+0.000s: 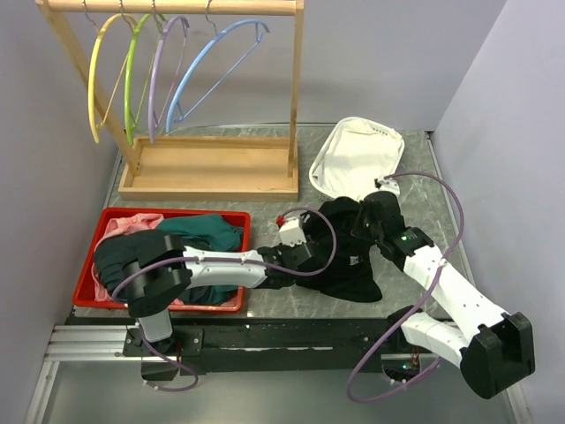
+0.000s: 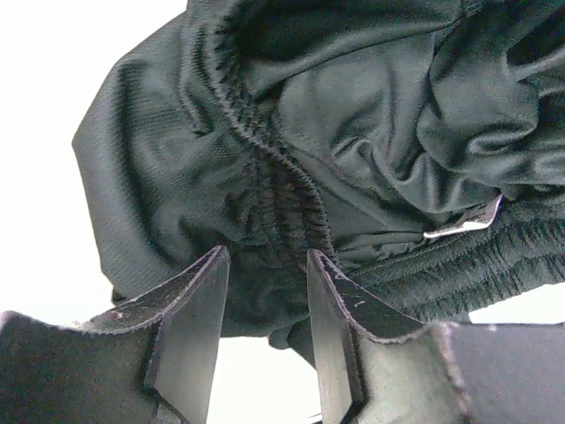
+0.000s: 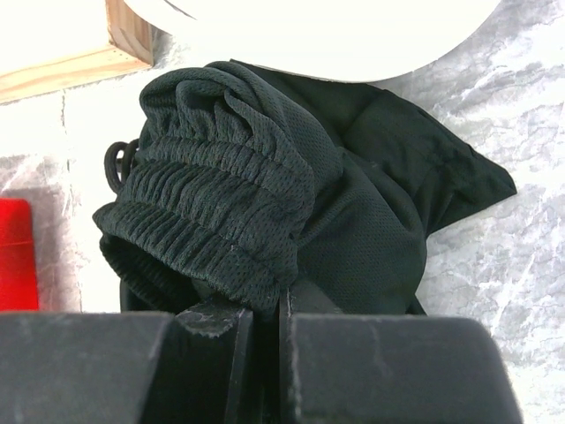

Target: Place the shorts on the hanger

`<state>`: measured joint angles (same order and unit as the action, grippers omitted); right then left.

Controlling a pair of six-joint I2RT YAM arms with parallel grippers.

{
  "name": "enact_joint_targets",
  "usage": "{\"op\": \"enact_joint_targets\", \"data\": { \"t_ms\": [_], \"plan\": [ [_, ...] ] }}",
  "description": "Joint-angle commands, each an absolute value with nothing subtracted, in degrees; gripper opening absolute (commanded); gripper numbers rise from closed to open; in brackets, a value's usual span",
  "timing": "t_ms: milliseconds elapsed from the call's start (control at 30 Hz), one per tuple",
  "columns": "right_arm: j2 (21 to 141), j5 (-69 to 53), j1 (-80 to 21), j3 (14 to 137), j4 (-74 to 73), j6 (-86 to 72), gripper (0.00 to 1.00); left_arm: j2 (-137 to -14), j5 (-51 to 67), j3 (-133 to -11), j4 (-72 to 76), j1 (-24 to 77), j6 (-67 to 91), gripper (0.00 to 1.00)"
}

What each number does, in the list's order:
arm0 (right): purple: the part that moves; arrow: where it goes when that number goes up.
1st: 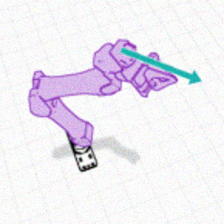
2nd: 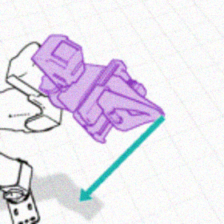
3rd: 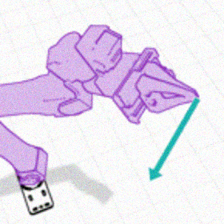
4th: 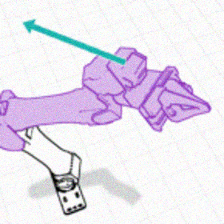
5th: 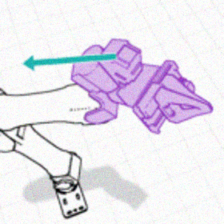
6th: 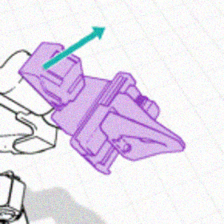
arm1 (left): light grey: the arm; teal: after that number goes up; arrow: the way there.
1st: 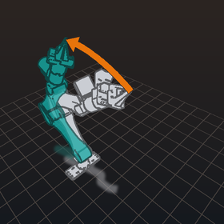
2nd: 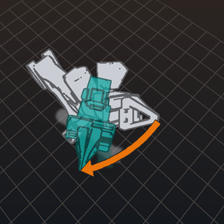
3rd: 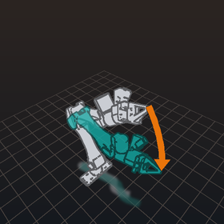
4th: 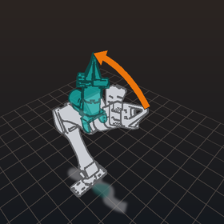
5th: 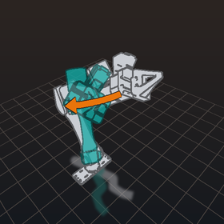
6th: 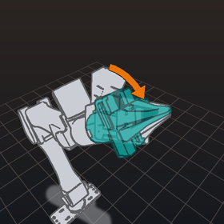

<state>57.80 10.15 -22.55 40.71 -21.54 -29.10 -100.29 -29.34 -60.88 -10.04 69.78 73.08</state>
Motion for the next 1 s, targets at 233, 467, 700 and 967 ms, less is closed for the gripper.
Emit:
{"op": "enact_joint_targets", "data": {
  "t_ms": [233, 467, 700, 967],
  "plan": [
    [55.90, 9.93, -22.06, 40.60, -19.60, -29.36, 0.09, -92.64, -27.25, -55.46, -0.79, 71.28, 75.58, 0.52],
    [55.81, 10.55, -22.06, 41.48, -20.56, -29.09, 0.10, -97.81, -32.33, -62.22, -9.13, 70.67, 79.27, 0.56],
    [55.55, 10.90, -22.06, 41.75, -21.45, -28.83, 0.13, -101.60, -29.88, -61.61, -6.33, 65.83, 77.44, 0.45],
    [55.81, 11.08, -21.97, 40.43, -20.39, -29.00, 0.41, -94.86, -40.33, -56.35, -17.47, 65.57, 78.66, 0.01]
  ]
}}
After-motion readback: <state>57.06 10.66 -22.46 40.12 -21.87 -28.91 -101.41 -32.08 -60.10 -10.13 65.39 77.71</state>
